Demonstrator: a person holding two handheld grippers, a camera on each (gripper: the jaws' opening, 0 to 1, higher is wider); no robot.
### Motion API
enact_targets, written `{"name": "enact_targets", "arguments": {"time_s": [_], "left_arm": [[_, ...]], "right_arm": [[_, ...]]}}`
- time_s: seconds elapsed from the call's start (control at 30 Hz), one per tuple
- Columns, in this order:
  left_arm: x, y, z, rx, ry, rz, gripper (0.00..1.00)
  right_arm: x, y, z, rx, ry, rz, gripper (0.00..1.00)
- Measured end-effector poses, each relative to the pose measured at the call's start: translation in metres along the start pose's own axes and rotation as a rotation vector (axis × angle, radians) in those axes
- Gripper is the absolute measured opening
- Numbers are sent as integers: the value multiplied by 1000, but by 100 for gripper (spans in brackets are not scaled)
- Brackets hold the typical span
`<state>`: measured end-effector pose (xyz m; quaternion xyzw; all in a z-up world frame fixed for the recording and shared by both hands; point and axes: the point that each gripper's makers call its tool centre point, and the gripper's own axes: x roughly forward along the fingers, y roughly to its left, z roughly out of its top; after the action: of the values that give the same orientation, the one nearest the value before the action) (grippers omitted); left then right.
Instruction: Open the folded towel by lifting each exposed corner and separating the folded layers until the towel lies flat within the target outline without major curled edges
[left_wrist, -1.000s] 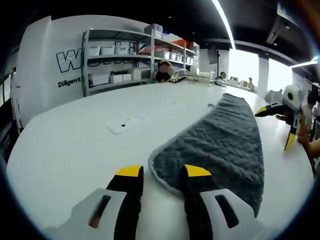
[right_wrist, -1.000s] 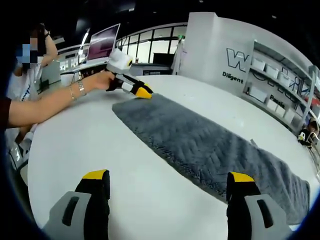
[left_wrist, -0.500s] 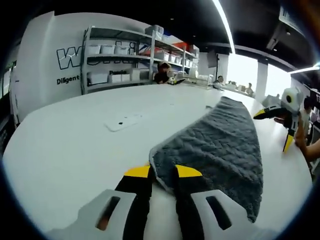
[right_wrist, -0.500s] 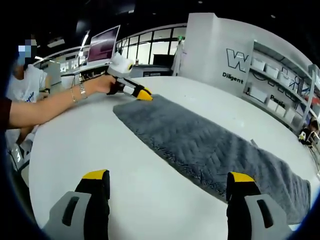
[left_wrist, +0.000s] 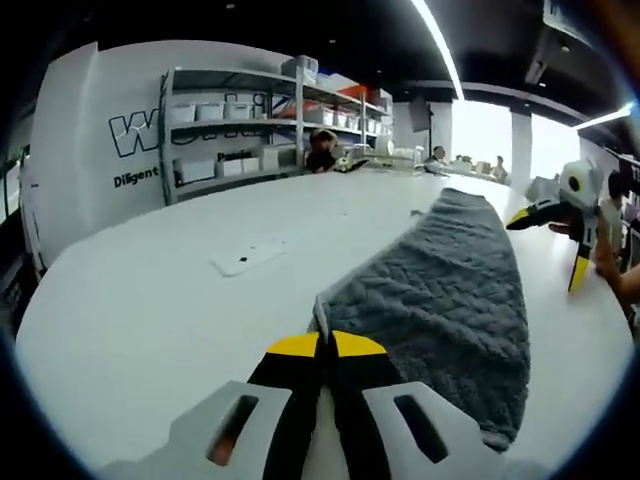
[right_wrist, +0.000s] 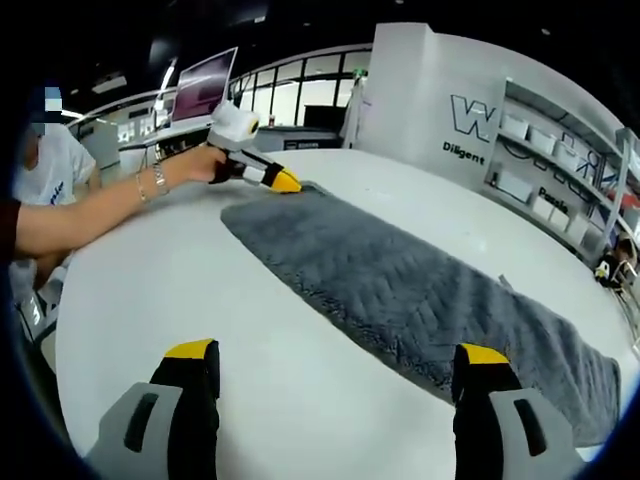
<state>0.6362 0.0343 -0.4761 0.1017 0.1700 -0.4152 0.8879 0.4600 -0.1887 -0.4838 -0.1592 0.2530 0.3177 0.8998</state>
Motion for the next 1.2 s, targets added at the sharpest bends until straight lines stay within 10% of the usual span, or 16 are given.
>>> {"name": "enact_targets", "arguments": {"time_s": [0.6,1.2], "left_arm": [[-23,-82,43,362,-1,-112,2],[-70,-155,22,544,13,-210,2]], "right_arm": [[-14,-1,11,9,-53,1,99],[-22,0,20,14,-101,6,99]]}}
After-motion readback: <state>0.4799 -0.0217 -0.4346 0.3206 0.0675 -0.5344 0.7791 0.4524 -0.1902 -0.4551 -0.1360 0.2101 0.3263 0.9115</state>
